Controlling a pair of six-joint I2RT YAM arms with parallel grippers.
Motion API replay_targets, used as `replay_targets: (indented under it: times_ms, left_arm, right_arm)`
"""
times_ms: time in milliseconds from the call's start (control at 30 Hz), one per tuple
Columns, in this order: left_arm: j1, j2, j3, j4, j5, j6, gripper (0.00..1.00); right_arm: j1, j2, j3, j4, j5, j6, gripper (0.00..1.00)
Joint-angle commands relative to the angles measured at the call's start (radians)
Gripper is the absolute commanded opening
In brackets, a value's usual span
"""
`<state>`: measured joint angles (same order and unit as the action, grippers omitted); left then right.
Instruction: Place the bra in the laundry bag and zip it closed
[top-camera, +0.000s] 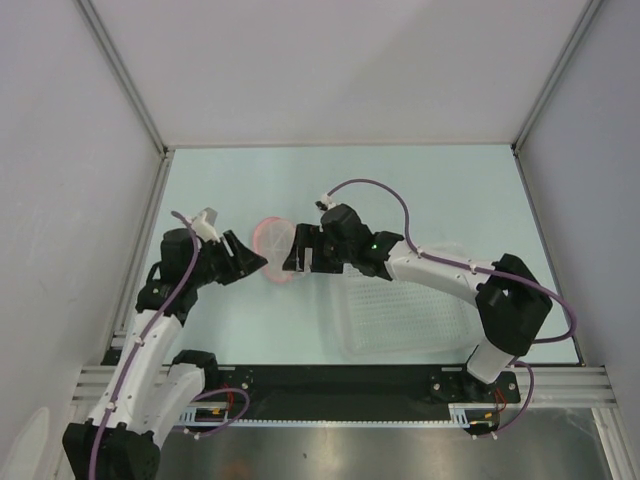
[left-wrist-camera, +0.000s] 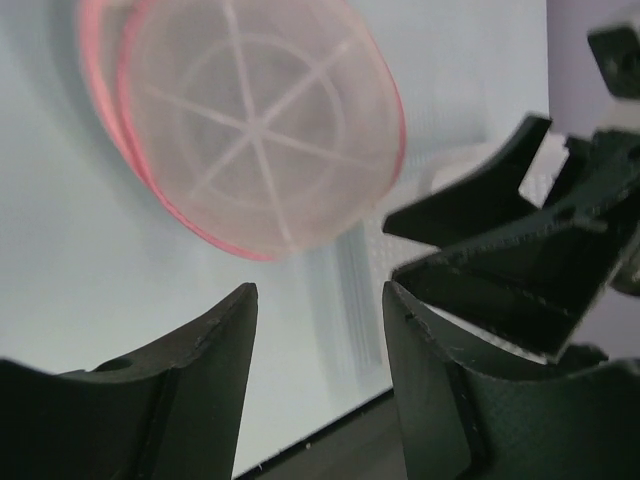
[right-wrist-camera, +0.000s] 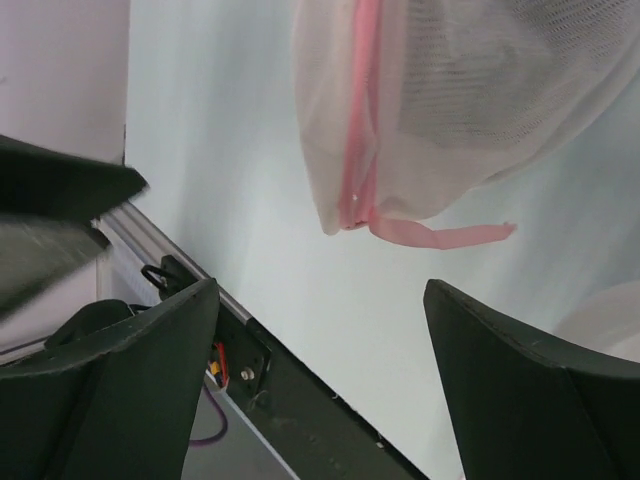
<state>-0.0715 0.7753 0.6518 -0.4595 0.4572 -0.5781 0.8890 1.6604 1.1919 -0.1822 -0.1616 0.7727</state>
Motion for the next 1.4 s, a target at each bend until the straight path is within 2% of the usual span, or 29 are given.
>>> replay_targets:
  times_ms: [0, 100, 267, 533, 667, 700, 800, 833, 867, 1000, 1167, 1267, 1367]
  left_arm:
    - [-0.125, -0.036, -0.011, -0.021, 0.006, -0.028, 0.58]
    - [-0.197, -0.059, -0.006, -0.028, -0.055, -0.052, 0.58]
    - [-0.270, -0.136, -0.006, -0.070, -0.144, -0.069, 0.56]
    - [-0.295, -0.159, -0.032, -0.070, -0.163, -0.063, 0.62]
    - [-0.330, -0.169, -0.066, -0.054, -0.204, -0.078, 0.56]
    - [-0.338, -0.185, -0.081, -0.048, -0.209, -0.083, 0.53]
    - [-0.370, -0.223, -0.127, -0.018, -0.242, -0.115, 0.48]
    - [-0.382, -0.229, -0.139, -0.008, -0.253, -0.124, 0.48]
    - [-0.402, -0.235, -0.152, 0.008, -0.273, -0.141, 0.47]
    - [-0.450, -0.222, -0.219, 0.076, -0.319, -0.172, 0.49]
    - [-0.490, -0.142, -0.219, 0.153, -0.387, -0.177, 0.51]
    - [-0.491, -0.088, -0.215, 0.200, -0.426, -0.177, 0.51]
    - [-0.491, -0.026, -0.199, 0.228, -0.456, -0.158, 0.51]
  right_arm:
    - [0.007, -0.005, -0.008, 0.141, 0.053, 0.097, 0.84]
    - [0.007, 0.028, -0.011, 0.165, 0.057, 0.145, 0.78]
    - [0.016, 0.053, -0.017, 0.144, 0.109, 0.206, 0.74]
    - [0.034, 0.053, -0.035, 0.130, 0.160, 0.229, 0.73]
    - [0.034, 0.090, -0.029, 0.173, 0.159, 0.246, 0.69]
    - [0.033, 0.105, -0.019, 0.173, 0.157, 0.252, 0.63]
    - [0.028, 0.122, -0.005, 0.174, 0.149, 0.283, 0.59]
    - [0.028, 0.124, 0.000, 0.206, 0.148, 0.293, 0.53]
    - [0.027, 0.124, 0.002, 0.207, 0.152, 0.303, 0.51]
    - [0.011, 0.119, 0.003, 0.213, 0.151, 0.378, 0.33]
    - [-0.013, 0.137, 0.003, 0.239, 0.091, 0.476, 0.12]
    - [-0.022, 0.144, 0.000, 0.242, 0.063, 0.526, 0.04]
    - [-0.025, 0.142, 0.006, 0.239, 0.062, 0.551, 0.03]
